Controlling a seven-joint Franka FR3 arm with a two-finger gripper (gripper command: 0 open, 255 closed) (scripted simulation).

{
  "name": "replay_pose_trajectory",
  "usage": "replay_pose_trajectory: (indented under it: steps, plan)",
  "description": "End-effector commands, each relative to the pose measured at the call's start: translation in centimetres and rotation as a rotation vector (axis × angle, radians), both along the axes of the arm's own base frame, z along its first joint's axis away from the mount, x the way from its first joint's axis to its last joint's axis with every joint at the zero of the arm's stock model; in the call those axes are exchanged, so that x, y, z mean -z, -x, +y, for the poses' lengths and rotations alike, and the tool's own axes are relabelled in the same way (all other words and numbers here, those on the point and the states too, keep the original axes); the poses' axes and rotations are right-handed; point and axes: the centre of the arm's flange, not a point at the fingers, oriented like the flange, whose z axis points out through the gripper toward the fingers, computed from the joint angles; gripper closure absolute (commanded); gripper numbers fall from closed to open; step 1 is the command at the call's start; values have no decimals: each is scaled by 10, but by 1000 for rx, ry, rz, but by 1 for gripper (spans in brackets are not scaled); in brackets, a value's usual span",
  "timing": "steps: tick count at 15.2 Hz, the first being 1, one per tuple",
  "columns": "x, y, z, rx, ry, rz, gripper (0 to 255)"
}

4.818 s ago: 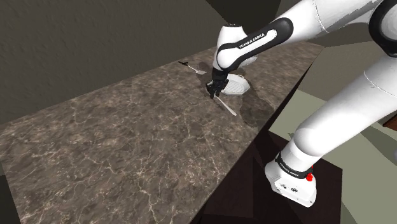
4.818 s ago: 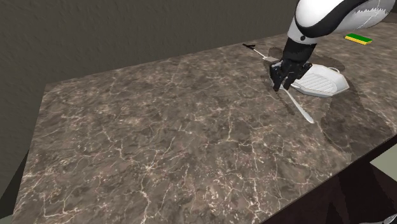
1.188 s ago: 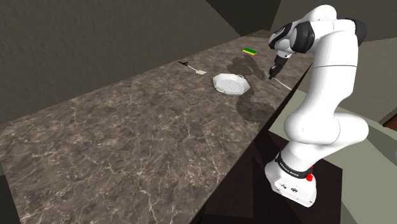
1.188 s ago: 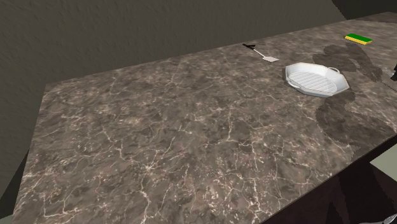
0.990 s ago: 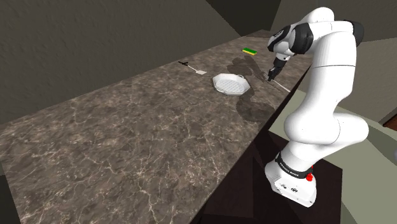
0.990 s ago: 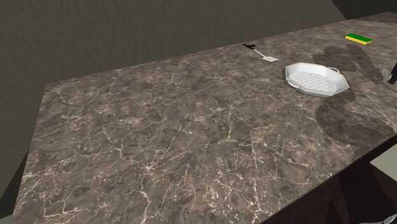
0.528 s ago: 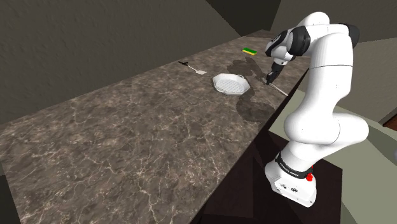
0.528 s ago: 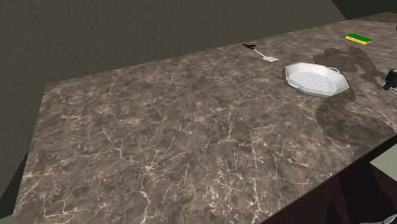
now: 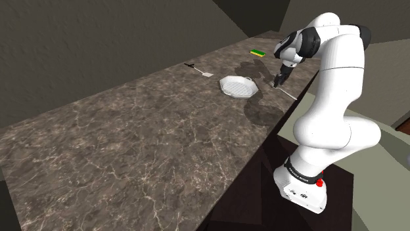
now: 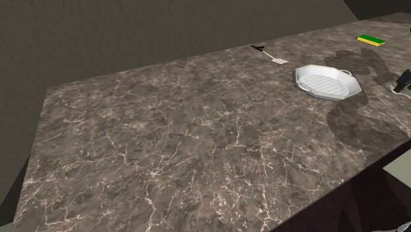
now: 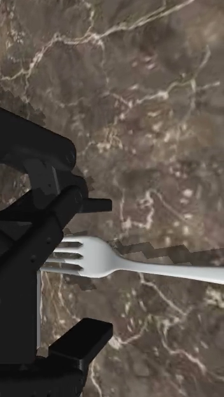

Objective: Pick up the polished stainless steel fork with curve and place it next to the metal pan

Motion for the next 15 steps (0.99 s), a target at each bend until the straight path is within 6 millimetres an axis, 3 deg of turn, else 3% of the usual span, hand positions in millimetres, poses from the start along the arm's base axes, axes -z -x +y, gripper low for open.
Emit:
replay_pose_trajectory:
  steps: [1, 4, 8, 15]
  plan:
    - [0, 0, 0, 0, 0, 0, 0]
    - [0, 0, 0, 0, 0, 0, 0]
    - [-50, 2, 0, 0, 0, 0, 0]
    - [-50, 2, 0, 0, 0, 0, 0]
